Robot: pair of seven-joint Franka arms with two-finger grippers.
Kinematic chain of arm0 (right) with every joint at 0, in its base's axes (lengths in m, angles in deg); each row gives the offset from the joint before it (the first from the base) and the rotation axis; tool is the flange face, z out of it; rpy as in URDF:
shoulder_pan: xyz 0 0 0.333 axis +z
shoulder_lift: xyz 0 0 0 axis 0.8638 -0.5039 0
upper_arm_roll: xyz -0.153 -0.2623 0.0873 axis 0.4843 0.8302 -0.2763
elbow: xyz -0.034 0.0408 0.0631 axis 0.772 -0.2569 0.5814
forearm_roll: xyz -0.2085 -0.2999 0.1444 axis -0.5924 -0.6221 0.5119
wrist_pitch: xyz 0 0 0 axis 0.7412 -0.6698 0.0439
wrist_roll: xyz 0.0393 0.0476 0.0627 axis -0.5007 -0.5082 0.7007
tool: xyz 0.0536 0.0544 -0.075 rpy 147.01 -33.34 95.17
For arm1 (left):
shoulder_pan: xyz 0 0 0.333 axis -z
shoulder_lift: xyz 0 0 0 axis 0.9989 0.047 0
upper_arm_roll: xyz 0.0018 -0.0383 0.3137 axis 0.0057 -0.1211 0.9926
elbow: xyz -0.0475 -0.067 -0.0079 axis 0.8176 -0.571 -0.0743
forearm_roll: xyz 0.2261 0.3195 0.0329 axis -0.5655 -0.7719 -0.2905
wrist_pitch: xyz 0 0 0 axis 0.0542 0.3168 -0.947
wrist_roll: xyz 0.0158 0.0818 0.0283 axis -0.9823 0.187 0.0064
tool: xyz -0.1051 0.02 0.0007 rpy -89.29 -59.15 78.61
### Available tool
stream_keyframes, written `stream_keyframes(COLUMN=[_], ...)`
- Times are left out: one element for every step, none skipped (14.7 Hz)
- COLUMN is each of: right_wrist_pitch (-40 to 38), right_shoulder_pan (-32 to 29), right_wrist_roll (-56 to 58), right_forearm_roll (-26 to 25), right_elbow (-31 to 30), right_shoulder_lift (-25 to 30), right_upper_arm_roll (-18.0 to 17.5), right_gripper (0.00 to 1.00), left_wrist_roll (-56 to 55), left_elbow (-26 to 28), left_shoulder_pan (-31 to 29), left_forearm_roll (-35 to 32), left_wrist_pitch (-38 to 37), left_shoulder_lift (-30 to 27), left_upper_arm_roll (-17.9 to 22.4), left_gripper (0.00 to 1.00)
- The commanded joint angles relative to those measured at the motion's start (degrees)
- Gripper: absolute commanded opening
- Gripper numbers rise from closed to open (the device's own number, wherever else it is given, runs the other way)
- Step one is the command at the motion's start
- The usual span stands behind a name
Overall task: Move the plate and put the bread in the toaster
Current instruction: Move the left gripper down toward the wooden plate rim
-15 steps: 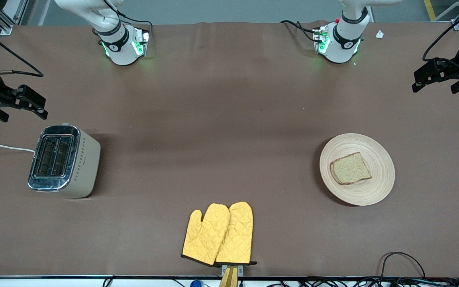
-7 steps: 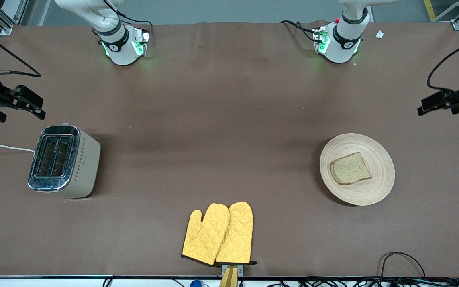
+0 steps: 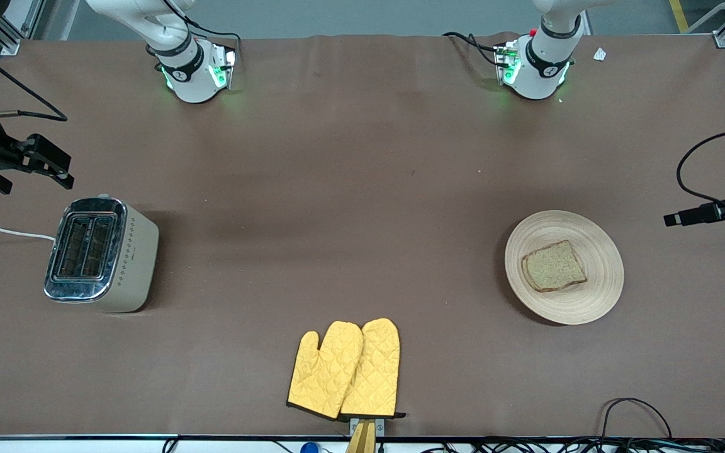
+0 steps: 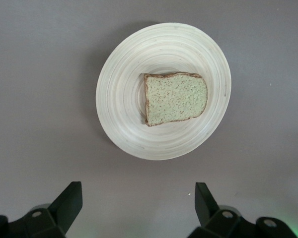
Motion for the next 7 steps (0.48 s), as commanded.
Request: stream_keyframes(right_wrist_pitch=[0.1, 0.2, 0.2, 0.2, 0.1, 0.0, 0.0], right_shoulder_pan=[-0.2, -0.4, -0.3, -0.3, -0.3, -0.4, -0.5], right_wrist_roll=[0.7, 0.7, 0.7, 0.7, 0.7, 0.7, 0.7], right_forearm_roll=[0.6, 0.6, 0.6, 0.7, 1.0, 1.1, 1.1], right_elbow=[-0.4, -0.4, -0.4, -0.4, -0.4, -0.4, -0.4], right_shoulder_lift=[0.8, 0.8, 0.8, 0.8, 0.8, 0.8, 0.9], right_upper_arm_roll=[-0.1, 0.0, -0.1, 0.0, 0.0, 0.0, 0.0], right_gripper=[1.00, 1.00, 1.00, 1.00, 1.00, 1.00, 1.00], left_wrist_roll=[11.5, 15.6, 17.8, 19.3, 20.8, 22.8, 25.0], left_elbow=[-0.9, -1.0, -1.0, -1.2, -1.2, -1.4, -1.4], left_shoulder_pan=[-5.8, -8.5, -9.8, -10.7, -11.6, -12.1, -12.8], left_forearm_roll=[5.2, 7.6, 10.3, 12.4, 13.2, 14.0, 15.0], left_wrist_pitch=[2.3, 2.8, 2.8, 2.9, 2.9, 2.9, 2.9], left_shoulder_lift=[5.0, 7.6, 9.5, 12.1, 14.1, 16.3, 18.0], left_upper_arm_roll=[-0.3, -0.3, -0.3, -0.3, -0.3, -0.4, -0.4], left_gripper=[1.00, 1.00, 1.00, 1.00, 0.99, 0.92, 0.88])
